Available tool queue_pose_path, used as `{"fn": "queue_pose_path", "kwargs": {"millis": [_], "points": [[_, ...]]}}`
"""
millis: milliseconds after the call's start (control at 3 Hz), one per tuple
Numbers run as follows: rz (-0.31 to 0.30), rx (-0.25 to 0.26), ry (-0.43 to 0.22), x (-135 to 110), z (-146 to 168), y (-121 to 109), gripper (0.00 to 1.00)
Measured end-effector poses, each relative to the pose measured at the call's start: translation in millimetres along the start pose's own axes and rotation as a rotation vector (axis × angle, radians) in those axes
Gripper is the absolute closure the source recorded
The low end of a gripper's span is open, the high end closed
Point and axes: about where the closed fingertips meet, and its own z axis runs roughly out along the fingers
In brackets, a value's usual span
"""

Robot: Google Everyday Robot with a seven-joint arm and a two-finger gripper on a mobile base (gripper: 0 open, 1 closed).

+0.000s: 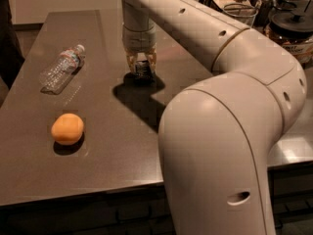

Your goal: Move rxbar chocolate near water bottle

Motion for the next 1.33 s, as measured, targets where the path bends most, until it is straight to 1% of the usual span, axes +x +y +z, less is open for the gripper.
{"fn": "queue_pose_path", "kwargs": {"millis": [667,1000,1333], "points": [[0.000,0.000,0.000,-0.1,-0.3,0.1,1.00],[-0.124,-0.029,0.005,-9.0,-4.5,31.6,1.00],[-0.289,-0.064,0.001,-21.8,-12.2,73.6,1.00]]}}
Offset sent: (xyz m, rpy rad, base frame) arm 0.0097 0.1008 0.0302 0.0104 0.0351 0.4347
